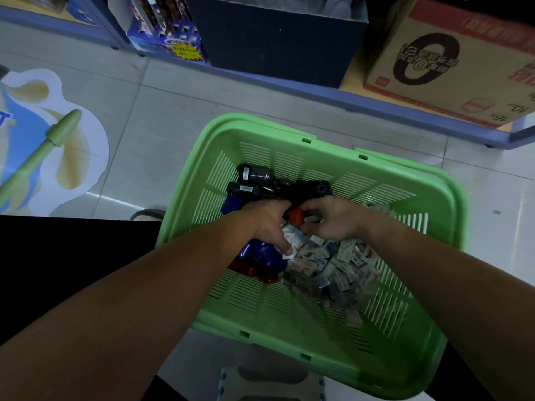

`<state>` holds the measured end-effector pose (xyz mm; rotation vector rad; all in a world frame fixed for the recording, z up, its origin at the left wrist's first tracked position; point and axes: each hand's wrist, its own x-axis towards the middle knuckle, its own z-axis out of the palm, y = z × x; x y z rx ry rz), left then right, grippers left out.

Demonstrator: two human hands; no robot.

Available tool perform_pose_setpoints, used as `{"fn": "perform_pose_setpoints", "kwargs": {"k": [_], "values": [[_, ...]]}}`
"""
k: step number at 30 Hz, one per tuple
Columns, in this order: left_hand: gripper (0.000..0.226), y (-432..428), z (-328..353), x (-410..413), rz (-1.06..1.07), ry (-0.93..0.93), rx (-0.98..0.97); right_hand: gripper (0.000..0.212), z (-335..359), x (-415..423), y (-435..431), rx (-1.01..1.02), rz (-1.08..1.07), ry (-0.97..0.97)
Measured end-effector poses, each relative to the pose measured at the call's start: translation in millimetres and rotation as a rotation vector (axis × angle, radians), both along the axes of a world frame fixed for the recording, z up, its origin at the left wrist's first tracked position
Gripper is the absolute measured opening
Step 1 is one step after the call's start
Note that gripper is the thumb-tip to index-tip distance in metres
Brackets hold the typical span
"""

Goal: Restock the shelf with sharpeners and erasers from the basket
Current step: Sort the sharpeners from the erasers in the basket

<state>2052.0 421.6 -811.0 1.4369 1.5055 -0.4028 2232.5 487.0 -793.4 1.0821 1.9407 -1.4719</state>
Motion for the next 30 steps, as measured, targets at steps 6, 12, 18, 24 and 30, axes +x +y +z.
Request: {"fn": "perform_pose_setpoints", "kwargs": {"k": [6, 12, 18, 24, 30], "values": [[0.09, -4.5, 4.1, 5.0, 0.031, 0.017, -0.002, 0.019, 16.6, 8.4, -9.4, 0.278, -0.038, 0.051], [0.075, -20.5, 8.9, 2.5, 0.117, -0.004, 0.002, 0.013, 36.5, -5.1, -17.1, 0.517, -0.049, 0.112], [0.044, -39.3, 12.5, 15.2, 0.221, -0.017, 0.081, 0.051, 42.4, -1.7, -7.3, 0.382, 0.202, -0.078], [0.032, -44.7, 27.4, 7.2, 0.402, -0.134, 0.069, 0.048, 54.6, 22.6, -1.7, 0.419, 0.096, -0.07], [0.039, -39.3, 73.0, 9.5, 0.483, -0.165, -0.004, 0.031, 74.4, 31.6, 0.4, 0.451, -0.004, 0.003]]}}
